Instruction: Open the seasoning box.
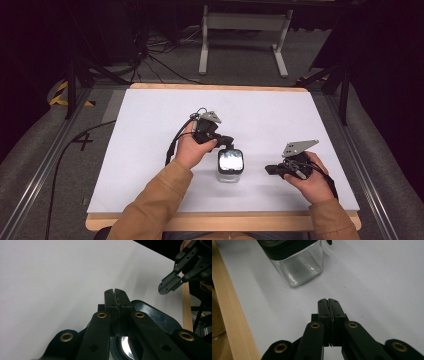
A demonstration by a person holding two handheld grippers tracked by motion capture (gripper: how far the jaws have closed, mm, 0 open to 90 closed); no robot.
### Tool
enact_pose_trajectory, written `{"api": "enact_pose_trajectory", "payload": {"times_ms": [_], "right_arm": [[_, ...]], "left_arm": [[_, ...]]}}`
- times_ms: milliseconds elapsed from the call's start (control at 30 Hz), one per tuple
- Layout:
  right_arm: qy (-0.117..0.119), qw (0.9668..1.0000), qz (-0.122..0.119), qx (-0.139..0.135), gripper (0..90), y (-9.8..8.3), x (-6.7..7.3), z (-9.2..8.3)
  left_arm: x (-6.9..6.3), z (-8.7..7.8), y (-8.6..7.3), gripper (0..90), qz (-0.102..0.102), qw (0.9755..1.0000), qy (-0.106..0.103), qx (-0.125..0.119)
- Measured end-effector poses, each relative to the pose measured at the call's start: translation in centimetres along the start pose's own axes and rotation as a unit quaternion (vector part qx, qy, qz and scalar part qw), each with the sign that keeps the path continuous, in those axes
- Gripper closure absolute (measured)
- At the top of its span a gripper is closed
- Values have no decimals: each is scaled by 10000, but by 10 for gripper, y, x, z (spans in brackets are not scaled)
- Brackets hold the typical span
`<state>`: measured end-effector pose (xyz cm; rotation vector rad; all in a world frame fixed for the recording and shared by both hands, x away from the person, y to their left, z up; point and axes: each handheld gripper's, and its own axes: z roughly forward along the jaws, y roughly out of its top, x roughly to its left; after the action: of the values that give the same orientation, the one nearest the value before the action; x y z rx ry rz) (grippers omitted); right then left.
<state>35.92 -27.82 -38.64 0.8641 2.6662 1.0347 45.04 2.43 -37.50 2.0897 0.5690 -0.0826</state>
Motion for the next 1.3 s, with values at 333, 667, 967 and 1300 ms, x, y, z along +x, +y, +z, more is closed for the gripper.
{"api": "enact_pose_trajectory", "payload": {"times_ms": [333,667,967,1300], "right_arm": [[21,10000,-70,-51,900,4,5,0],[27,9998,-173,-92,900,8,11,0],[281,9984,-402,-266,900,21,28,2],[517,9967,-548,-315,900,32,47,9]], "left_arm": [[-1,0,0,897,-8,10000,50,-16],[2,-1,-1,895,-90,10000,5,-6],[2,-2,-4,895,-152,9998,-30,-85],[3,-2,-4,895,-168,9998,-32,-95]]}}
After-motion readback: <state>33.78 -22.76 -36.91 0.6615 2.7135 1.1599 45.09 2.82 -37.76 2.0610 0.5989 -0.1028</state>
